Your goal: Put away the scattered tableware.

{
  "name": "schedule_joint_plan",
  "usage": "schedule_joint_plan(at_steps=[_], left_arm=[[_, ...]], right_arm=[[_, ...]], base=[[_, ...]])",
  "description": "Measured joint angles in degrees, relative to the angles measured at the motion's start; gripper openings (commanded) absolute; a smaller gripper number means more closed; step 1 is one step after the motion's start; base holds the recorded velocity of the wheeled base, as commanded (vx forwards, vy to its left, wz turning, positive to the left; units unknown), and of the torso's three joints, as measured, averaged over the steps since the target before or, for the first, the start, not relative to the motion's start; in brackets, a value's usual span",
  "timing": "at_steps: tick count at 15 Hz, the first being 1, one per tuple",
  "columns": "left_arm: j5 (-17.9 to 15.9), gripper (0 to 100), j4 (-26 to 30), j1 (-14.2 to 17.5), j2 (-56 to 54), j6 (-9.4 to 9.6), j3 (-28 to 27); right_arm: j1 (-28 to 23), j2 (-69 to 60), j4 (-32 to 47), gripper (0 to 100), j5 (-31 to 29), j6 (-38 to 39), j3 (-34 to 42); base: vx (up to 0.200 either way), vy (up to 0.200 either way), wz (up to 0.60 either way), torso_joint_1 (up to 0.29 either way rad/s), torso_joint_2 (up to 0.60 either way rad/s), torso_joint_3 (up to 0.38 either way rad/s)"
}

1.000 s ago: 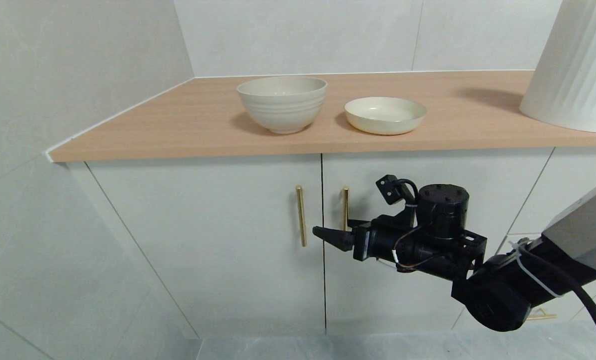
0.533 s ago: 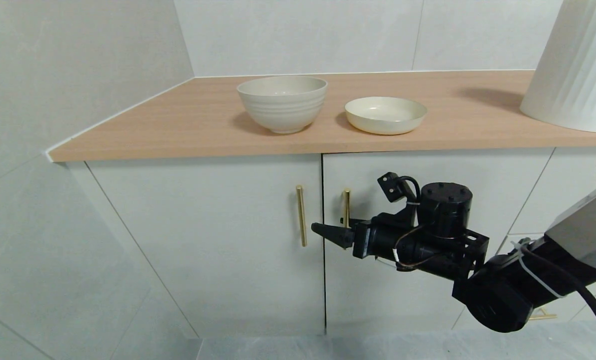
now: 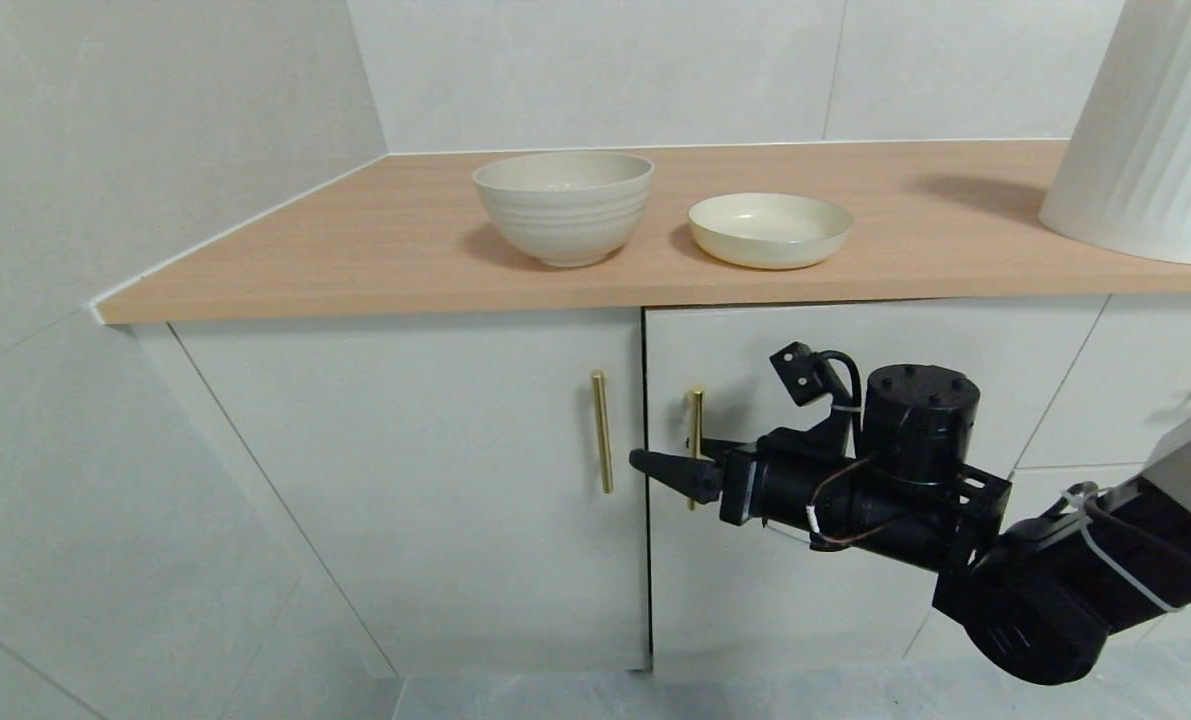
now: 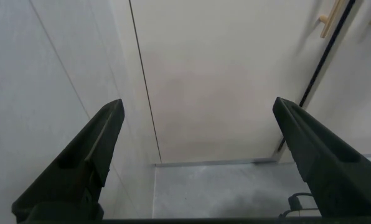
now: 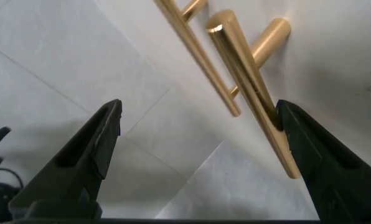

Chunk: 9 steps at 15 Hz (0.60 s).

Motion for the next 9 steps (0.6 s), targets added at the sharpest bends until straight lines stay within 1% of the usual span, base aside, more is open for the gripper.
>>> schedule_joint_plan(at_steps=[2,6,9], left_arm=[[0.00,100,-0.02,0.00,0.00,0.02,0.00],[0.00,100,-0.02,0.00,0.00,0.05,0.00],[0.00,100,-0.02,0.00,0.00,0.00,0.00]], right_arm=[[1.19,-0.96,-0.13,100,1.16,-0.01,1.38],[2.01,-3.02,0.09,100,1.32,-0.01,3.58],[2.49,-5.71,0.16,100,1.73,0.00,6.80]], base=[[0.000,0.000,0.00,0.000,0.00,0.000],[0.000,0.000,0.00,0.000,0.00,0.000],[0.000,0.000,0.00,0.000,0.00,0.000]])
